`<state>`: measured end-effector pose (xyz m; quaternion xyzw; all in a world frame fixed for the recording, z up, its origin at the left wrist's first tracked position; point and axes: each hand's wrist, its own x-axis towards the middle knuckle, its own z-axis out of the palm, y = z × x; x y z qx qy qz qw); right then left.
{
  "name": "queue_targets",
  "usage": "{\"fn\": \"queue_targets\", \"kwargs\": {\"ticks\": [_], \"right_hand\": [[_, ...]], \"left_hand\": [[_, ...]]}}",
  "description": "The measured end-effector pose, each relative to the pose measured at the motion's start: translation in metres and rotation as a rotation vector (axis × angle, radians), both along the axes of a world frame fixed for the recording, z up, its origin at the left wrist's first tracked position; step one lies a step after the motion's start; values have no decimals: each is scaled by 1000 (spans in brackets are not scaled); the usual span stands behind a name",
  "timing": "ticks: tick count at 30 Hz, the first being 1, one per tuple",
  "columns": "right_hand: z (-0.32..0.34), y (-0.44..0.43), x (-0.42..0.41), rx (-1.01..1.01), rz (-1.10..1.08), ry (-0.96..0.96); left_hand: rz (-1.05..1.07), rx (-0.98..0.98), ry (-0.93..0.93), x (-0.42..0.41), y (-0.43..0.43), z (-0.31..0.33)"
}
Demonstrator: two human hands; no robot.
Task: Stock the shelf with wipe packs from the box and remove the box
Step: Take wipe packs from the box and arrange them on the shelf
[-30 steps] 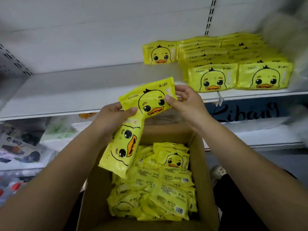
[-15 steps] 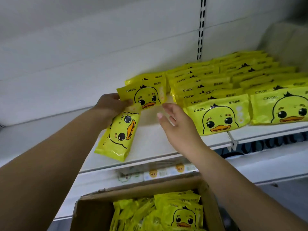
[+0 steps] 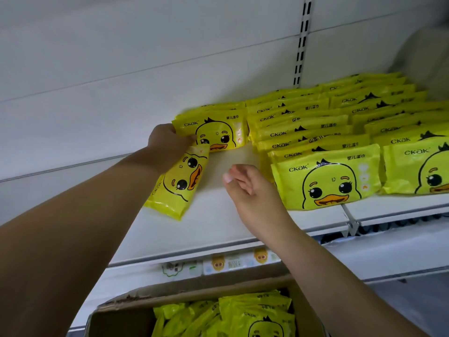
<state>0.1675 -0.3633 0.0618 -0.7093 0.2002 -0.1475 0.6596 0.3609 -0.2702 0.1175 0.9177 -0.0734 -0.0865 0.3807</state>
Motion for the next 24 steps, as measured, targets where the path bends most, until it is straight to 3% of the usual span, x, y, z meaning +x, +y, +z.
{"fn": "queue_targets", "kwargs": {"ticks": [3, 8, 11, 17, 21, 24], "right_hand": [[-1, -1, 1, 20, 3, 1], [6, 0, -4, 111, 32, 14], [12, 4, -11, 191, 95, 22], [14, 8, -33, 152, 195, -18], [8, 10, -43, 274, 121, -32], [7, 12, -45, 403, 112, -64]], "left_hand": [[72, 104, -56, -7, -4, 3], [190, 83, -40, -28, 5, 13], [223, -37, 65, -56, 14, 19], [214, -567, 316, -105, 37, 12], [39, -579, 498, -143, 68, 2], [-45, -536, 516, -174, 85, -11]]}}
